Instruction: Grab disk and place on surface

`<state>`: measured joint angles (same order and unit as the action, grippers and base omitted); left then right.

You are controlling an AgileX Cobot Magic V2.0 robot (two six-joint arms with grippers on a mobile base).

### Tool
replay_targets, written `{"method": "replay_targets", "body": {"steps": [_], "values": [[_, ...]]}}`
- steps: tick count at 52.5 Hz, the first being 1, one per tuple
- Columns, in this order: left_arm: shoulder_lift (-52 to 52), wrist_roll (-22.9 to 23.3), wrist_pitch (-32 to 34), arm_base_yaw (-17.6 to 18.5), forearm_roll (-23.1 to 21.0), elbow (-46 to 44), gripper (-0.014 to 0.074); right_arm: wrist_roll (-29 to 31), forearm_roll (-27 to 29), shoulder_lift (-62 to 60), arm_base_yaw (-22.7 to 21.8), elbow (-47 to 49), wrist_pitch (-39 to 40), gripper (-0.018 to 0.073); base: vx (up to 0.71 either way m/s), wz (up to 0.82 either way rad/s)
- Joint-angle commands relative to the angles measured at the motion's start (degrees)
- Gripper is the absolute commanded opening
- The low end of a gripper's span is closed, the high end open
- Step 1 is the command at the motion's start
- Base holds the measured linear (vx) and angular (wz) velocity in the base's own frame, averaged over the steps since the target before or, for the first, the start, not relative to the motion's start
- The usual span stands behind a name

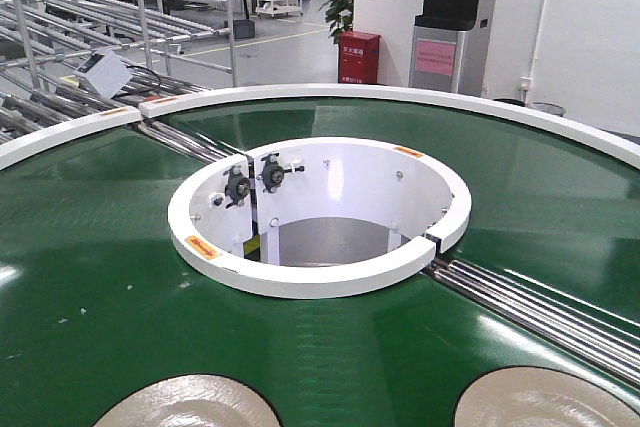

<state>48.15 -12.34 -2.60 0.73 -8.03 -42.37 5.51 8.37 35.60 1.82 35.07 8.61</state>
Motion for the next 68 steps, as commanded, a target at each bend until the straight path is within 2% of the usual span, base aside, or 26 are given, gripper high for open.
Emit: {"method": "replay_targets", "body": {"steps": [1, 8, 13, 17, 30, 34, 38, 42, 47, 50, 56, 62, 68], "values": [[1.8, 0.6, 5.6, 0.5, 0.0, -2.0, 0.0006, 0.2, -0.1, 2.2, -0.4, 2.1, 5.2, -0.0004, 0.0, 0.0], [1.8, 0.6, 5.9, 0.5, 0.0, -2.0, 0.0043, 0.2, -0.1, 2.7, -0.4, 2.1, 4.4, 0.0037, 0.0, 0.0], [1.8, 0.6, 6.0, 0.5, 0.0, -2.0, 0.0106, 0.2, -0.2, 2.7, -0.4, 2.1, 3.4, 0.0114, 0.0, 0.0], [1.8, 0.6, 5.9, 0.5, 0.0, -2.0, 0.0184, 0.3, -0.3, 2.7, -0.4, 2.1, 3.0, 0.0193, 0.0, 0.0], [1.8, 0.6, 6.1, 0.5, 0.0, -2.0, 0.0573, 0.3, -0.1, 2.7, -0.4, 2.1, 3.7, 0.0652, 0.0, 0.0], [1.8, 0.6, 6.1, 0.5, 0.0, -2.0, 0.0651, 0.3, -0.1, 2.7, -0.4, 2.1, 3.8, 0.0731, 0.0, 0.0], [1.8, 0.6, 6.0, 0.5, 0.0, -2.0, 0.0688, 0.3, -0.2, 2.7, -0.4, 2.1, 3.8, 0.0728, 0.0, 0.0], [1.8, 1.0, 5.8, 0.5, -0.2, -2.0, 0.0689, 0.3, -0.2, 2.7, -0.4, 2.1, 3.8, 0.072, 0.0, 0.0], [1.8, 6.0, 3.5, 0.5, -2.5, -2.1, 0.067, 0.2, -0.2, 2.7, -0.4, 2.1, 3.9, 0.0695, 0.0, 0.0], [1.9, 7.9, -0.6, 0.5, -2.6, -3.1, 0.0642, 0.2, -0.2, 2.7, -0.4, 2.1, 3.9, 0.0675, 0.0, 0.0], [4.6, 6.9, -10.1, 0.3, -2.5, -6.4, 0.0568, 0.2, -0.2, 2.7, -0.4, 2.1, 3.9, 0.0627, 0.0, 0.0], [11.0, 2.1, -19.0, 0.5, -5.3, -10.8, 0.0459, 0.3, -0.2, 2.7, -0.4, 2.1, 3.9, 0.0572, 0.0, 0.0], [19.6, -8.7, -27.7, 0.5, -17.7, -14.0, 0.0372, 0.3, -0.2, 2.7, -0.4, 2.1, 3.9, 0.0543, 0.0, 0.0]]}}
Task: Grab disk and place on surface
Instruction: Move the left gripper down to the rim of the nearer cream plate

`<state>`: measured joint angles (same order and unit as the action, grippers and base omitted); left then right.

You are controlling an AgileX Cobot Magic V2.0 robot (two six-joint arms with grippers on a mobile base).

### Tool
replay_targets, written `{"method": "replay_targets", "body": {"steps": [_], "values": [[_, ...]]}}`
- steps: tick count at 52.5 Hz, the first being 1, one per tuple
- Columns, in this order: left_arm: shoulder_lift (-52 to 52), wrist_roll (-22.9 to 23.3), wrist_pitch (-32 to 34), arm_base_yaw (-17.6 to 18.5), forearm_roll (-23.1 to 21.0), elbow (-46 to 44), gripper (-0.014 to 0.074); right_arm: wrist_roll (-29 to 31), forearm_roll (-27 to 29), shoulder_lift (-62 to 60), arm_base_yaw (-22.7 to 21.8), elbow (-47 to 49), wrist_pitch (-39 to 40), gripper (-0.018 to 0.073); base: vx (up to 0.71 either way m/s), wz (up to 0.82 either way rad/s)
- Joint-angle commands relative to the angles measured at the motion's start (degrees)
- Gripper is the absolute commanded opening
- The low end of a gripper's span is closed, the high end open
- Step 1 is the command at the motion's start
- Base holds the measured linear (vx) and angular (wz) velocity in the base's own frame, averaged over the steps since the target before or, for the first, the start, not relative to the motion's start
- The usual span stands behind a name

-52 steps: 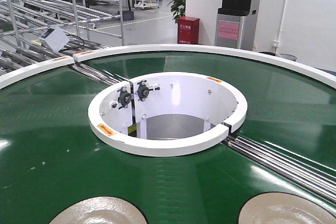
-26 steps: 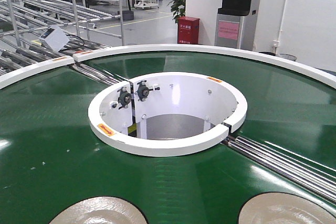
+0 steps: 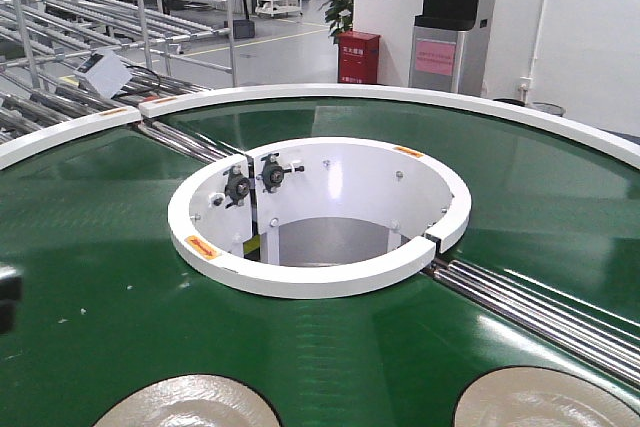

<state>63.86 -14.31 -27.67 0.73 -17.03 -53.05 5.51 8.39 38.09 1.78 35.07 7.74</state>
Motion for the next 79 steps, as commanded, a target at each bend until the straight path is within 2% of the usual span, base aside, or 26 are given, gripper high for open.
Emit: {"method": "replay_targets", "body": {"steps": [1, 6, 9, 11, 15, 21, 25, 33, 39, 49, 54, 62, 79], "values": [[5.5, -9.3, -3.8, 0.5, -11.6, -3.8, 0.0361, 0.3, -0.2, 0.2, -0.4, 2.1, 4.8, 0.0541, 0.0, 0.0], [12.2, -20.6, -11.1, 0.5, -24.5, -5.3, 0.034, 0.4, -0.2, 0.2, -0.4, 2.1, 4.8, 0.0539, 0.0, 0.0], [15.6, -25.9, -13.5, 0.3, -30.3, -5.3, 0.034, 0.4, -0.2, 0.2, -0.4, 2.1, 4.8, 0.054, 0.0, 0.0], [17.3, -27.6, -14.2, -0.1, -31.7, -5.3, 0.034, 0.4, -0.2, 0.2, -0.4, 2.1, 4.8, 0.054, 0.0, 0.0], [20.2, -27.4, -14.3, -2.2, -30.9, -5.3, 0.034, 0.4, -0.2, 0.2, -0.4, 2.1, 4.3, 0.054, 0.0, 0.0], [23.1, -26.8, -14.4, -7.8, -28.2, -5.3, 0.034, 0.4, -0.2, 0.2, -0.4, 2.1, 3.8, 0.054, 0.0, 0.0], [25.2, -27.1, -15.1, -11.2, -27.9, -5.3, 0.034, 0.5, -0.2, 0.2, -0.4, 2.1, 3.4, 0.054, 0.0, 0.0], [29.8, -31.8, -19.0, -14.3, -28.0, -5.3, 0.034, 0.9, -0.3, 0.2, -0.4, 2.1, 2.5, 0.054, 0.0, 0.0], [33.3, -35.0, -21.9, -14.4, -29.8, -5.3, 0.034, 0.9, -0.3, 0.2, -0.4, 2.1, 2.6, 0.054, 0.0, 0.0], [37.7, -42.9, -28.8, -14.4, -39.2, -5.3, 0.034, 0.9, -0.4, 1.1, -0.4, 2.1, 2.5, 0.054, 0.0, 0.0], [38.6, -45.0, -30.9, -14.4, -42.2, -5.3, 0.034, 0.9, -0.4, 2.0, -0.3, 2.1, 2.6, 0.054, 0.0, 0.0], [38.7, -45.1, -31.5, -13.4, -42.6, -5.3, 0.034, 0.9, -0.4, 2.7, -0.3, 2.1, 2.6, 0.054, 0.0, 0.0], [38.8, -45.6, -30.3, -6.7, -42.2, -5.3, 0.034, 0.9, -0.4, 2.7, -0.3, 2.1, 3.2, 0.054, 0.0, 0.0]]}}
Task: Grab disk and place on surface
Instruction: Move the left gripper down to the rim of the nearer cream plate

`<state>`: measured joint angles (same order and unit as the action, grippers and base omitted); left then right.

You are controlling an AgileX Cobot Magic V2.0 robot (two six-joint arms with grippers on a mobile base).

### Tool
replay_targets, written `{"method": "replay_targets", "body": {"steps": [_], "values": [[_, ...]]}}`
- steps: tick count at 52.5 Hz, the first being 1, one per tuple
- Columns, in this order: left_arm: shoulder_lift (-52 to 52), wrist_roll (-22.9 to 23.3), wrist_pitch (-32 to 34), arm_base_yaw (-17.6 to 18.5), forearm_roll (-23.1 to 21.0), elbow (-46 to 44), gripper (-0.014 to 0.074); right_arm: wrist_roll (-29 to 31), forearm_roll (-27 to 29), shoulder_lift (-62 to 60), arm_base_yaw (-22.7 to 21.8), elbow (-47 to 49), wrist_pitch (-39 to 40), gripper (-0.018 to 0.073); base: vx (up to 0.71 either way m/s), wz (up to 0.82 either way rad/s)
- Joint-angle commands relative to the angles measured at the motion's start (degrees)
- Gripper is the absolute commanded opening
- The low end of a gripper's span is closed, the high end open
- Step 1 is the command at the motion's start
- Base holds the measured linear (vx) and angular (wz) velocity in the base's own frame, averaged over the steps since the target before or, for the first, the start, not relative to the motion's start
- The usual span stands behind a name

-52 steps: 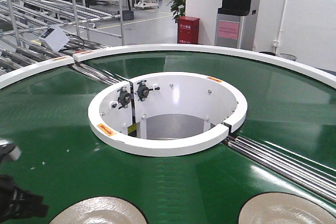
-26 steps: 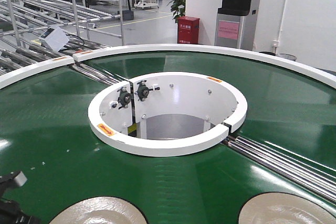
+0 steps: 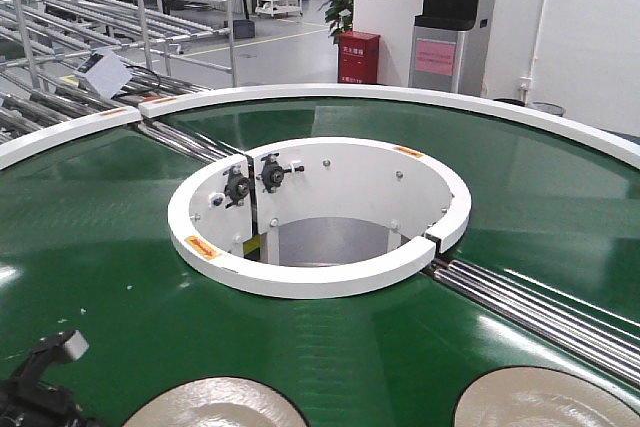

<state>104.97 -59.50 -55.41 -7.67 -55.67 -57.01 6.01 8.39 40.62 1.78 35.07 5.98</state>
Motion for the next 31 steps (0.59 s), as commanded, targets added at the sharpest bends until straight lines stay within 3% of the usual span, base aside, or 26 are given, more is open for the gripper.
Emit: {"method": "replay_targets", "body": {"steps": [1, 12, 22, 23, 28, 31], "values": [[-2.4, -0.4, -2.6, 1.9, -3.4, -1.3, 0.034, 0.4, -0.4, 0.2, -0.3, 2.1, 4.9, 0.054, 0.0, 0.0], [-0.3, -0.2, -2.2, 2.4, -4.3, -1.1, 0.034, 0.4, -0.4, -1.1, -0.3, 2.1, 4.8, 0.054, 0.0, 0.0], [6.0, -2.4, -9.5, 2.6, -12.0, -1.1, 0.034, 0.4, -0.4, -2.9, -0.3, 2.1, 4.7, 0.054, 0.0, 0.0], [7.0, -4.9, -13.1, 3.7, -15.2, -1.1, 0.0331, 0.4, -0.4, -3.3, -0.3, 2.1, 4.7, 0.054, 0.0, 0.0], [6.7, -5.2, -12.6, 4.9, -15.9, -1.1, 0.0273, 0.4, -0.4, -3.5, -0.3, 2.1, 4.7, 0.054, 0.0, 0.0], [6.6, -5.2, -11.9, 5.4, -15.9, -1.1, 0.0182, 0.4, -0.4, -3.5, -0.3, 2.1, 4.7, 0.054, 0.0, 0.0]]}}
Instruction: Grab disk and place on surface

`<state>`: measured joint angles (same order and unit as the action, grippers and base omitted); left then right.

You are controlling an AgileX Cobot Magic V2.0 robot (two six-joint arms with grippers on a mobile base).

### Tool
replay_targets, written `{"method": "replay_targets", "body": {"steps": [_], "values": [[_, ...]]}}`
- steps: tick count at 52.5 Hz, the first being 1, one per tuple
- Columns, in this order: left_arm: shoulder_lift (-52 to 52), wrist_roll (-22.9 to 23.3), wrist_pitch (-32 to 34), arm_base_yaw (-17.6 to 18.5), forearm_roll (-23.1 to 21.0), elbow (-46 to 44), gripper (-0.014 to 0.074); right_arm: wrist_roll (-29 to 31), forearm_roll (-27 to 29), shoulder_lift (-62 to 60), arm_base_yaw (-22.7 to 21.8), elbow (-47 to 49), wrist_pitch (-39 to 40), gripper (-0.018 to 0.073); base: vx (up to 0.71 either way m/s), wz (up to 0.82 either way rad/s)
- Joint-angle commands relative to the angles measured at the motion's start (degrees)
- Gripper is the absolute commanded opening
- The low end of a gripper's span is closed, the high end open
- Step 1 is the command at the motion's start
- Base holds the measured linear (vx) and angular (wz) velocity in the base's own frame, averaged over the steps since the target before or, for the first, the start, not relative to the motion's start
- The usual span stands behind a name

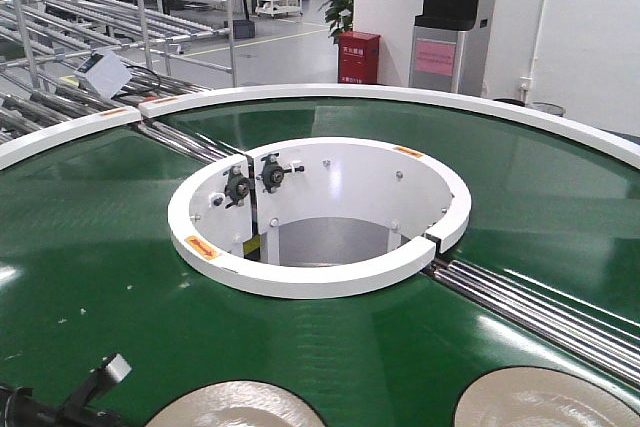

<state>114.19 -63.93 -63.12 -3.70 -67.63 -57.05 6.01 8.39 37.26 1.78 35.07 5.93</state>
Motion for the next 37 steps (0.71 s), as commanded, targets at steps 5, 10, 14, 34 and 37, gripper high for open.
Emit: {"method": "replay_targets", "body": {"steps": [5, 10, 14, 34, 37], "values": [[-2.7, -0.4, -4.1, 1.5, -5.2, -1.1, 0.0, 0.4, -0.4, -0.1, -0.3, 2.1, 4.7, 0.054, 0.0, 0.0], [-3.3, 0.7, -4.1, 1.4, -6.9, -1.1, -0.001, 0.4, -0.4, -0.3, -0.3, 2.1, 4.7, 0.054, 0.0, 0.0], [-5.1, 0.7, -4.1, 1.4, -7.6, -1.3, -0.0008, 0.3, -0.4, -0.3, -0.3, 2.1, 4.8, 0.054, 0.0, 0.0], [-28.4, 6.5, 8.9, -4.6, -7.9, -8.9, -0.0004, -3.7, 0.3, 7.0, -0.4, 14.5, -31.9, 0.0443, 0.0, 0.0], [-31.6, 8.3, 10.3, -5.7, -7.9, -10.5, -0.0003, -4.1, 2.2, 12.9, -0.4, 18.4, -38.6, 0.0428, 0.0, 0.0]]}}
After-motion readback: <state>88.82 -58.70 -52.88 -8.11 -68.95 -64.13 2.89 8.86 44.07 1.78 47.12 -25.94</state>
